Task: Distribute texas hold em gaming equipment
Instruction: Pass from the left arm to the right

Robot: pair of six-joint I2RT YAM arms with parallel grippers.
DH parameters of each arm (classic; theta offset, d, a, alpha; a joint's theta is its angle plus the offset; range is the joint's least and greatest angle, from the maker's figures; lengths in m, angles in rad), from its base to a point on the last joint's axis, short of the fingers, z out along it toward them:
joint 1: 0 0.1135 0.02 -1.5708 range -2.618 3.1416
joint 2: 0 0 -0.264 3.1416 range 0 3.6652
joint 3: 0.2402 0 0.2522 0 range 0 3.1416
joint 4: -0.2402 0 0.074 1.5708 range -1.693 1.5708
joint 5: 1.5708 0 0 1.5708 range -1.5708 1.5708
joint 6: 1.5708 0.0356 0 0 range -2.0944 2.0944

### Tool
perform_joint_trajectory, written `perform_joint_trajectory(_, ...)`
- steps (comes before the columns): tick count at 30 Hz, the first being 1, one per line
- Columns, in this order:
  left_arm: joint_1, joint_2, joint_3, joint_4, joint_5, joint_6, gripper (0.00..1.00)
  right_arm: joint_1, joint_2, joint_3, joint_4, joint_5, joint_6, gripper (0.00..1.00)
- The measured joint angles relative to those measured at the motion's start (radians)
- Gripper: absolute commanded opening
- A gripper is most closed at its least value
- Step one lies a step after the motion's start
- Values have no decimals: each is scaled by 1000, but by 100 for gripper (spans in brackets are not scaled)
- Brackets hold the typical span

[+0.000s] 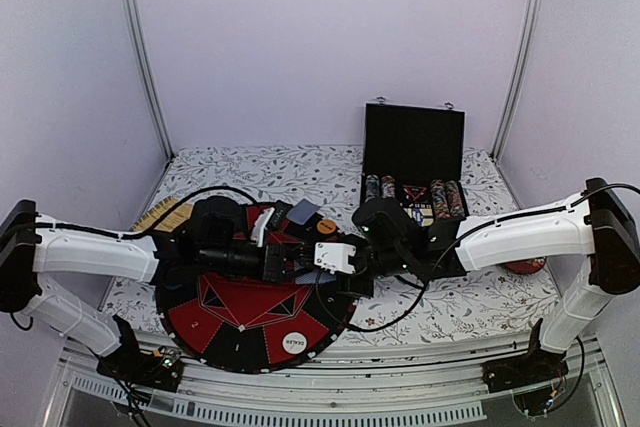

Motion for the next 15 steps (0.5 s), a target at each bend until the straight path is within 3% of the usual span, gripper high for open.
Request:
perform_joint_trajectory(7,0,-34,4,-72,-37,19,56,0,0,-1,0,6,0,51)
perform_joint_trajectory(15,0,-74,4,-70,-14,29,73,-1,0,-1,1,-7,4,49)
